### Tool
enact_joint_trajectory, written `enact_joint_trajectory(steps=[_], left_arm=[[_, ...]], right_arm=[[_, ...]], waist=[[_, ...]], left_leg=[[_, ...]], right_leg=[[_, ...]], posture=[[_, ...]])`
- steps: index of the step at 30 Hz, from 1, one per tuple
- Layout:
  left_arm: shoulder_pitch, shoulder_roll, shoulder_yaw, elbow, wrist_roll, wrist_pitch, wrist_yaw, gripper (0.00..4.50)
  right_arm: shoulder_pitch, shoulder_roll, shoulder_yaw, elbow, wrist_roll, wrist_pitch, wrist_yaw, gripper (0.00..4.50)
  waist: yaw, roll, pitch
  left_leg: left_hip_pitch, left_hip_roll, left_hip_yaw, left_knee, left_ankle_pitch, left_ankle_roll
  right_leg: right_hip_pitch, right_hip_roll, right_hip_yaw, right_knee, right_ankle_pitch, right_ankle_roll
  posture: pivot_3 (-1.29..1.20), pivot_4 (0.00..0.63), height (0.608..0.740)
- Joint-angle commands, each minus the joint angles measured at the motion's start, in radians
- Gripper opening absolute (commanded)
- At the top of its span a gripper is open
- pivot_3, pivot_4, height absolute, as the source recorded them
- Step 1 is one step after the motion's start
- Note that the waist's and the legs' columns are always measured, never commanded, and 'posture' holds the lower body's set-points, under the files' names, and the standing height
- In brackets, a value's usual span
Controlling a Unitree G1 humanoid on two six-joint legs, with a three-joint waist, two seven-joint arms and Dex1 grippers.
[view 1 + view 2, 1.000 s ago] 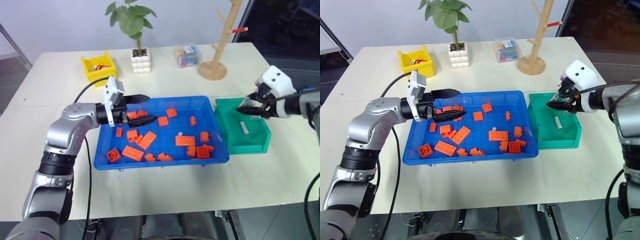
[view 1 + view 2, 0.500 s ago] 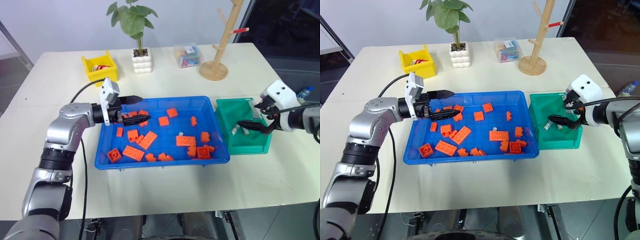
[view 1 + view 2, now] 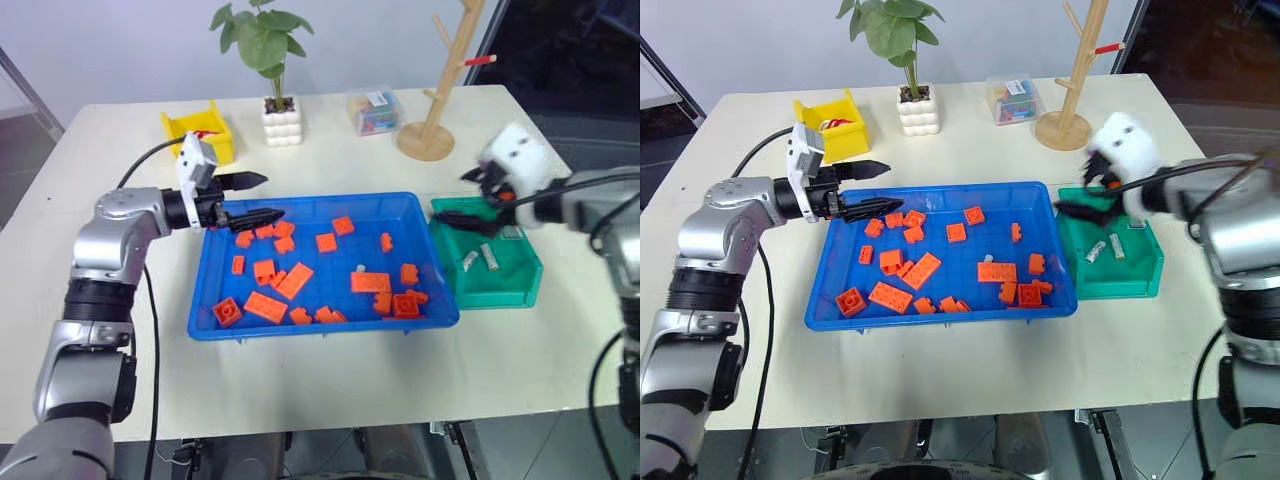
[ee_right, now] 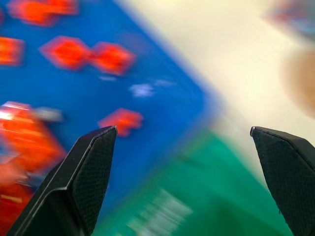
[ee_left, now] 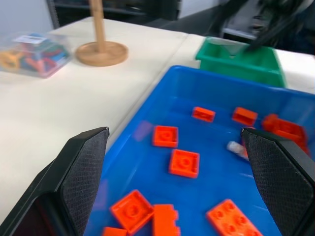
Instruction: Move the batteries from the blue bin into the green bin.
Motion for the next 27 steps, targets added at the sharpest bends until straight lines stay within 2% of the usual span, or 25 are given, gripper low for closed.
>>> enact_joint_trajectory(steps=[1,5,10,20,27], left_arm=[[0.034,0.029,-0.005,-0.109,-0.037,0.056,-0.041,4.50],[0.088,0.065,-0.028,-0.218,-0.060,0.120,-0.081,4.50],[0.107,0.088,-0.039,-0.261,-0.051,0.135,-0.100,4.50],[0.114,0.073,-0.013,-0.284,-0.060,0.134,-0.047,4.50],[0.128,0.065,0.007,-0.314,-0.079,0.147,-0.001,4.50]], right_arm=[[0.003,0.018,0.031,-0.090,0.034,0.027,-0.005,4.47],[0.011,0.044,0.104,-0.159,0.064,0.046,0.007,4.47],[0.007,0.051,0.158,-0.160,0.068,0.033,0.015,4.47],[0.055,0.071,0.222,-0.166,0.065,0.022,0.003,4.47],[0.061,0.080,0.247,-0.098,0.037,-0.019,-0.009,4.47]], waist=[[0.003,0.000,0.000],[0.003,0.000,0.000],[0.003,0.000,0.000],[0.001,0.000,0.000],[0.002,0.000,0.000]], left_leg=[[-0.001,0.000,0.000,0.001,0.000,0.000],[-0.002,-0.001,-0.001,0.002,0.000,0.000],[-0.002,0.000,-0.001,0.002,0.000,0.000],[-0.002,0.000,-0.001,0.002,0.000,0.000],[-0.002,0.000,-0.001,0.002,0.000,0.000]], right_leg=[[-0.001,0.000,0.000,0.000,0.000,0.000],[-0.001,0.000,0.000,0.001,0.000,0.000],[-0.001,0.000,0.000,0.001,0.000,0.000],[-0.001,0.000,-0.001,0.001,0.000,0.000],[-0.001,0.000,0.000,0.001,0.000,0.000]], posture=[[0.00,0.150,0.740],[0.00,0.150,0.740],[0.00,0.150,0.740],[0.00,0.150,0.740],[0.00,0.150,0.740]])
